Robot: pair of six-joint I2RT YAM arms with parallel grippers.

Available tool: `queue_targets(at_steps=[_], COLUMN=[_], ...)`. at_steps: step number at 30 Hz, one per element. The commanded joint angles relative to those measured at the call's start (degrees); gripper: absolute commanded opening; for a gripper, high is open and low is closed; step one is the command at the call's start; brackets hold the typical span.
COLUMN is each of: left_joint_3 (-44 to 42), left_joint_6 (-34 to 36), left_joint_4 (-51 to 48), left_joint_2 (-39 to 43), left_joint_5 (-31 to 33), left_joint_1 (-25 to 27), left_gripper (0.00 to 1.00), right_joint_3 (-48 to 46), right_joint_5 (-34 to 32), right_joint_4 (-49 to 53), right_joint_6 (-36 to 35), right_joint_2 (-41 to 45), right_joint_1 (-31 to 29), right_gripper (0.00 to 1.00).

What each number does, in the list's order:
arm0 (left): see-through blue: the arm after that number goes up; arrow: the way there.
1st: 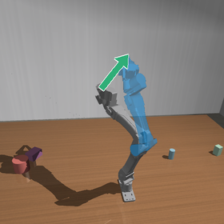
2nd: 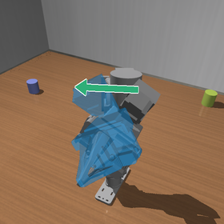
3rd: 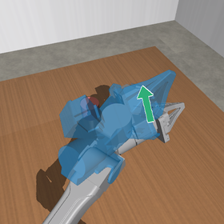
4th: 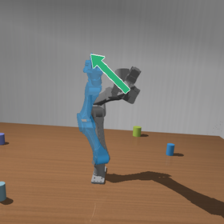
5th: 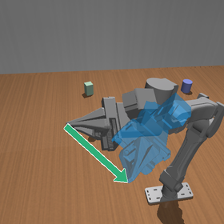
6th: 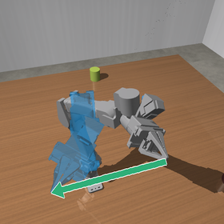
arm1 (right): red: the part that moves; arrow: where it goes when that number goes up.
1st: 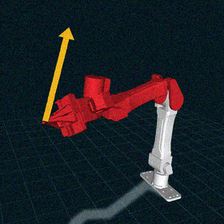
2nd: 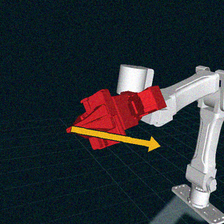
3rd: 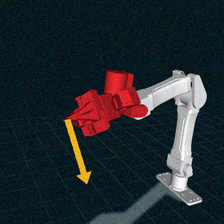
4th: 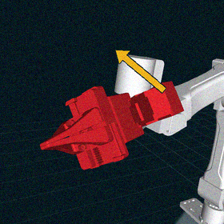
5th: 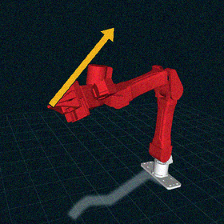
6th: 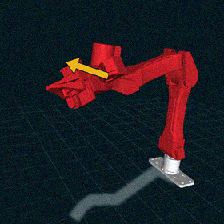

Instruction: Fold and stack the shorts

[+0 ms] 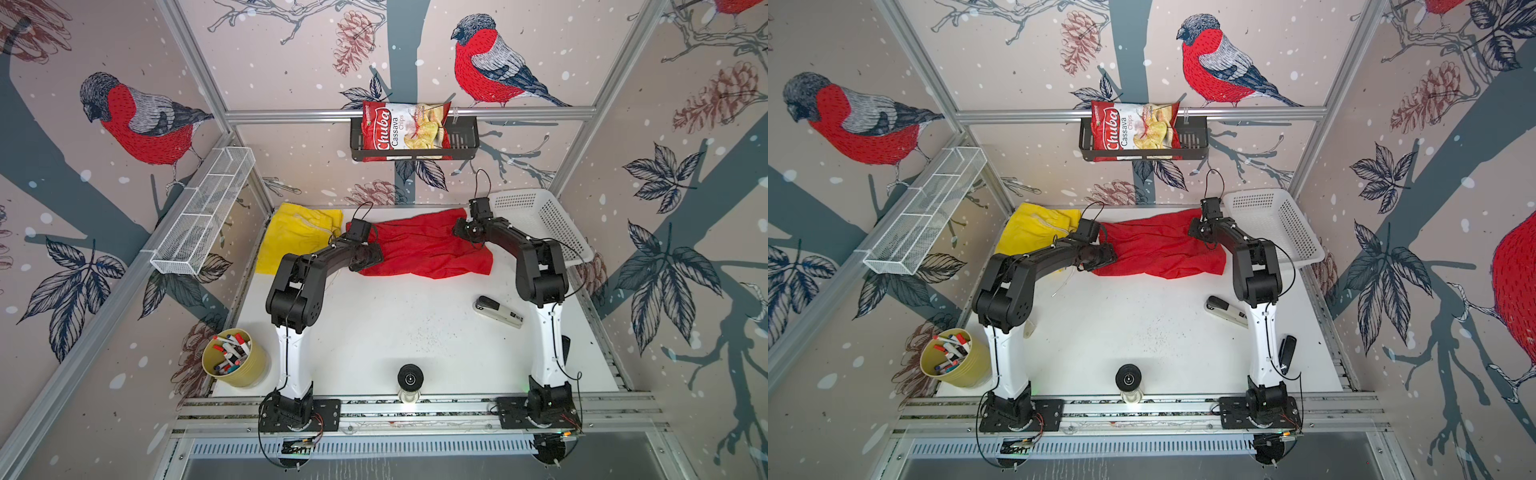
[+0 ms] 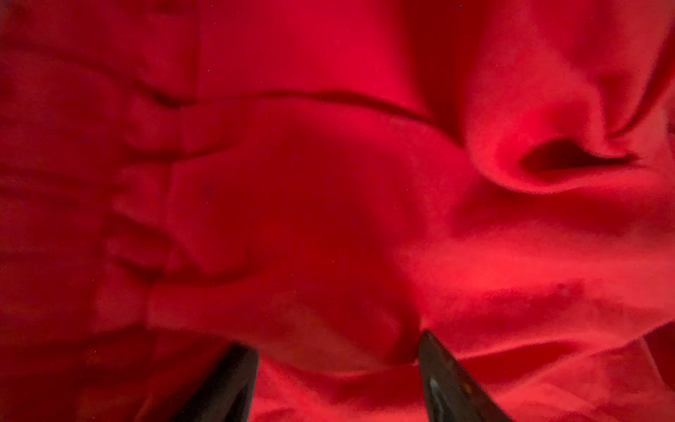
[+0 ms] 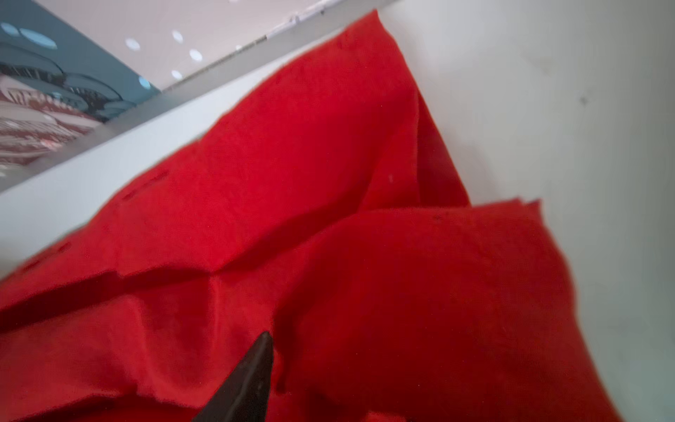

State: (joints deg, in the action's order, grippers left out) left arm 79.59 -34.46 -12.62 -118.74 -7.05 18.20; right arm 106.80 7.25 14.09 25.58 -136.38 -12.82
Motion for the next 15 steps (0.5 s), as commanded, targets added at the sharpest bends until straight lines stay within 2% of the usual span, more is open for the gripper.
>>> queue_targets(at_steps=[1,2,4,7,11,15], left_joint_3=[-1.39,-2.0,-3.98,-7.26,-12.0,-14.82], left_joint_6=[0.45,0.44,0.38,0.36,-0.59,-2.49], left_joint_4=[-2.49,-2.35,-1.96,-1.95,-1.77,-2.7], left_joint_2=[-1.49,-1.43,-0.71,1.43,5.17,8.0], left_joint_5=[0.56,0.39,-0.12,0.02,-0.07,-0.26], left_joint_1=[0.17,0.3,0.9,2.85,6.38,9.82], left_gripper=[0.67,0.65,0.62,0.6,0.59,0.59], right_joint_3=[3.81,4.91,7.43,7.47,0.82,-3.37], right_joint_5=[2.3,2.53,2.46,1.22,-0.71,-0.28], right_joint_4=[-2.63,-2.74,-1.78,-0.35,-1.4,-2.25], right_joint_6=[3.14,3.77,5.07,4.86,3.08,1.21], right_joint_2=[-2.48,-3.26,-4.4,-3.4,1.16,4.0], right_joint_1=[1.3,1.68,2.76,3.32,3.16,3.41], right_gripper=[0.5,0.44,0.25,0.08,0.03,0.06])
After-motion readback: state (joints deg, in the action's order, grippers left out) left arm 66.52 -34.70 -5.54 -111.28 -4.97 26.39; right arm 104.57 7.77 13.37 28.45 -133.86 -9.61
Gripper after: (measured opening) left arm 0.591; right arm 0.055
